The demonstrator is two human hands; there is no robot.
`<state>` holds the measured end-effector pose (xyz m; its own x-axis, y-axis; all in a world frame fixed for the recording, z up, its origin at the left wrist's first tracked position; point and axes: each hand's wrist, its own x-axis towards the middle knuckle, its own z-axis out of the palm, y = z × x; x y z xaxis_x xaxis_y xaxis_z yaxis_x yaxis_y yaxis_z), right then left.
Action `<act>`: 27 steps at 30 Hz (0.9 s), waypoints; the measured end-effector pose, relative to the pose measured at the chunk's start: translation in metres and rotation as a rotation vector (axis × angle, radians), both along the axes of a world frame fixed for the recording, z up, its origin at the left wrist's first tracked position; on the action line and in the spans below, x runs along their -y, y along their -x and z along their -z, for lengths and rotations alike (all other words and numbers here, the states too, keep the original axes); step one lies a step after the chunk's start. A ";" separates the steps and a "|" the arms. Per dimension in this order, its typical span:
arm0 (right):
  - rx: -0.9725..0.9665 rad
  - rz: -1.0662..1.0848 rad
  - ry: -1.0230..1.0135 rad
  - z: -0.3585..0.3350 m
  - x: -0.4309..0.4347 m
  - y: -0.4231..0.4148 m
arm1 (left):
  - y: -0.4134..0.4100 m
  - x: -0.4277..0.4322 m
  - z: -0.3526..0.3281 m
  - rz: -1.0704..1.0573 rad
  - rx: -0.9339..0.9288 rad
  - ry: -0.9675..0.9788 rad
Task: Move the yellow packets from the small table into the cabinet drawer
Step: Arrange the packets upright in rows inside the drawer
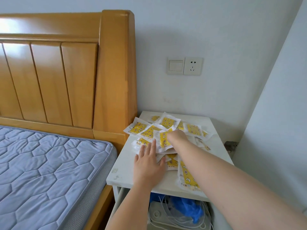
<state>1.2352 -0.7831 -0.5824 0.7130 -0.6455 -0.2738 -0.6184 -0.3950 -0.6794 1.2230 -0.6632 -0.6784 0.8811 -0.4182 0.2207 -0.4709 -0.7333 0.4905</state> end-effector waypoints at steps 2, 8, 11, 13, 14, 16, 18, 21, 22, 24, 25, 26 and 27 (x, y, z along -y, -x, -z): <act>0.012 0.032 -0.010 0.002 0.004 -0.005 | -0.002 0.000 0.001 0.016 0.018 -0.024; 0.023 0.030 -0.090 -0.004 0.008 -0.005 | 0.000 0.000 -0.002 0.009 0.010 -0.025; 0.068 0.033 -0.102 -0.009 0.009 0.003 | 0.003 0.000 -0.004 0.000 -0.005 0.005; 0.133 0.058 -0.139 -0.012 0.011 0.011 | 0.005 0.000 -0.006 0.003 -0.017 0.017; 0.186 0.088 -0.176 -0.013 0.014 0.015 | 0.006 -0.001 -0.006 0.005 -0.017 0.015; 0.338 0.185 -0.278 -0.012 0.023 0.026 | 0.007 -0.001 -0.006 0.001 -0.004 0.011; 0.512 0.316 -0.301 -0.006 0.033 0.039 | 0.007 -0.001 -0.006 0.001 0.008 0.012; 0.629 0.437 -0.132 0.013 0.041 0.062 | 0.007 -0.001 -0.006 0.001 0.024 0.005; 0.634 0.467 -0.115 0.022 0.039 0.070 | 0.007 0.000 -0.006 0.002 0.024 0.002; 0.637 0.499 -0.118 0.040 0.033 0.079 | 0.007 0.000 -0.005 -0.001 0.023 -0.007; 0.645 0.477 -0.095 0.048 0.030 0.081 | 0.006 0.000 -0.004 -0.004 0.023 -0.015; 0.649 0.442 -0.062 0.055 0.029 0.080 | 0.006 0.000 -0.004 -0.005 0.024 -0.023; 0.655 0.413 -0.032 0.058 0.029 0.079 | 0.005 0.000 -0.004 -0.006 0.026 -0.032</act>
